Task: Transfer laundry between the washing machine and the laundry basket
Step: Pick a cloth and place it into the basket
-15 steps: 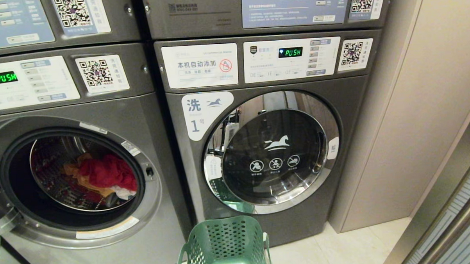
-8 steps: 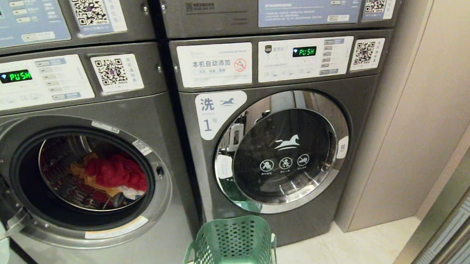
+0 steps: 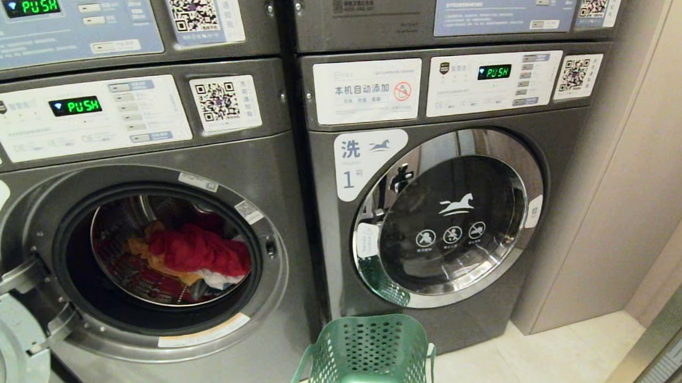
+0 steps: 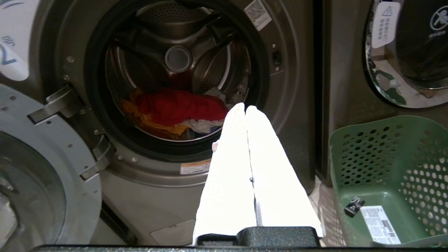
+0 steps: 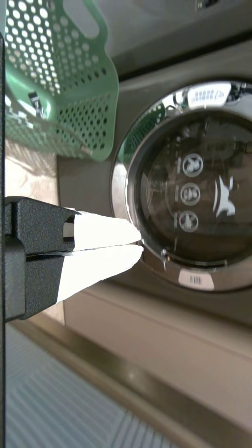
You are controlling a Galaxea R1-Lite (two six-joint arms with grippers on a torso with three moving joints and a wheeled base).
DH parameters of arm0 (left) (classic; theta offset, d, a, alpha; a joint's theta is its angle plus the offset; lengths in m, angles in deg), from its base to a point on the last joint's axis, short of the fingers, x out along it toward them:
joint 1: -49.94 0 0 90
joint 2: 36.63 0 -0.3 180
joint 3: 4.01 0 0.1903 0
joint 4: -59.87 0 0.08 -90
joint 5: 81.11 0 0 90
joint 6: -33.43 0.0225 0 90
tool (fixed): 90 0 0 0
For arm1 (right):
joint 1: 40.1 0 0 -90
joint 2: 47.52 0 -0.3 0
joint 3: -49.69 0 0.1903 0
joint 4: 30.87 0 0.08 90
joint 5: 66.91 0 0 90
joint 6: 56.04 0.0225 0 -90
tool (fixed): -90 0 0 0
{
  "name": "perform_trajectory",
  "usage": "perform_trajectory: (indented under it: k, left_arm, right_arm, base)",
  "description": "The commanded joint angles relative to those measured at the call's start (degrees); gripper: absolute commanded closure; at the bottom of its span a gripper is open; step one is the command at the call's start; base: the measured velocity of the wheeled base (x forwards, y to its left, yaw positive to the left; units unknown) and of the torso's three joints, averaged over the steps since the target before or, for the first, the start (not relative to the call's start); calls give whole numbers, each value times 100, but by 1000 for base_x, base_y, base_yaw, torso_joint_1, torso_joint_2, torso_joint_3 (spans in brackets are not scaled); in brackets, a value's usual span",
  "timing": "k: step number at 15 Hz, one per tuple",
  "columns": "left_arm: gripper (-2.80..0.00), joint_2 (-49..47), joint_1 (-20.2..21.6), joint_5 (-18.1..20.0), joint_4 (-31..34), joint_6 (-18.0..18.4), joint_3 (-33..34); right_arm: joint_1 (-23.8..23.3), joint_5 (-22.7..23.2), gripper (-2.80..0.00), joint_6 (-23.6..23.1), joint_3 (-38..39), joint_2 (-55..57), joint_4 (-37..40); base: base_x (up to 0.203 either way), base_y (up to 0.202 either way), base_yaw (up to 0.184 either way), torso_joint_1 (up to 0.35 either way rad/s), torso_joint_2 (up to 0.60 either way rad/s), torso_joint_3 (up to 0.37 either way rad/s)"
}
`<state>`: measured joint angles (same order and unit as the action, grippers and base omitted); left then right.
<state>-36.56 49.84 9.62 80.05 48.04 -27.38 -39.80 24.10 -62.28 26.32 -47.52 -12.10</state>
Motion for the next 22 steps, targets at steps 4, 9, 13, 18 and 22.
perform_trajectory:
  k: [4,9,13,18,22]
  left_arm:
    - [0,-7,1,-3,-6,7,9]
    - [0,-7,1,-3,-6,-10,9]
    - [0,-7,1,-3,-6,-1,9]
    - [0,-7,1,-3,-6,7,9]
    - [0,-7,1,6,-6,25,9]
  right_arm:
    - [5,4,0,-9,202,8,-6]
    - [5,-5,0,-1,194,4,-6]
    - [5,4,0,-1,193,6,-9]
    - [5,13,0,5,193,9,-15]
    - [5,13,0,-1,193,9,-15]
  base:
    - [0,194,-1,5,2,1]
    - [0,194,-2,1,2,3]
    - [0,197,-1,2,2,1]
    - [0,192,-2,5,1,1]
    - [0,107,-2,0,2,1]
